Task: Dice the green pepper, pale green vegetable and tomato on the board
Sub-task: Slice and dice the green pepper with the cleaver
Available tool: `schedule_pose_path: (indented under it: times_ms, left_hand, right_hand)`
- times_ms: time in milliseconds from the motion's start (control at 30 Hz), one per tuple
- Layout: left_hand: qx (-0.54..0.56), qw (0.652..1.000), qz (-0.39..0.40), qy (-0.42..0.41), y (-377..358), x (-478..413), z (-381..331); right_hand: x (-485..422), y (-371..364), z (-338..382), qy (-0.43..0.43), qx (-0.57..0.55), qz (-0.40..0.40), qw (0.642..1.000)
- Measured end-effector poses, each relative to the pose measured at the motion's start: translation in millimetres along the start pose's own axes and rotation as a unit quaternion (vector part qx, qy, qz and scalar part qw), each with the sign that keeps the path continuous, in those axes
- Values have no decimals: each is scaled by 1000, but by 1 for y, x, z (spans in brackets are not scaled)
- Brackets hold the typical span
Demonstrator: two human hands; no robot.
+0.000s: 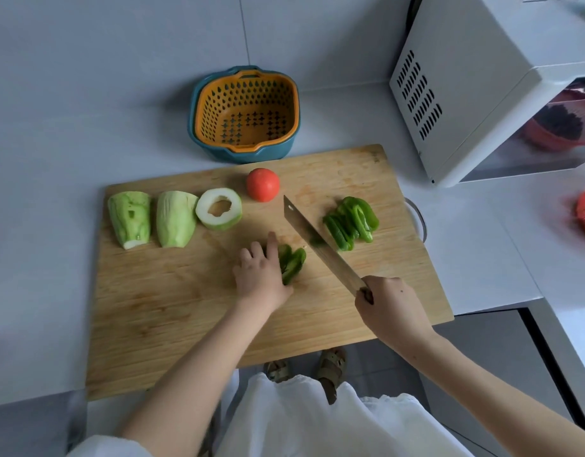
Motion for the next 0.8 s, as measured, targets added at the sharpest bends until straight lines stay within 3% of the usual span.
schedule_pose_path:
  times_ms: [100,200,333,467,600,800]
  left_hand:
    - [-46,995,-21,-88,2,3,20]
    - [13,994,-17,-106,-1,5,34]
    - [96,992,-13,-84,-7,10,37]
    - [61,996,-46,-40,-6,15,42]
    - [-4,995,-80,-64,-11,17,30]
    - [45,991,-123,-39,-11,10,27]
  right_hand:
    - [-4,-9,3,1,3,25,1000]
    - [-8,-17,8,-3,-2,34,999]
    - [-11,-24,14,-6,-10,35,999]
    - [-14,-21,17,-8,-1,24,1000]
    - [-16,-17,18,-7,17,6,1000]
    - [-2,-36,26,23,53,56,997]
Point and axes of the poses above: each hand's wrist, its own x-axis away from the middle knuckle, its own y-axis out of the back of the hand, z = x × y, the point moved 6 cm from there along -x, towards the middle knuckle, and after that the axes turned 8 degrees about z, right-handed, at the moved point
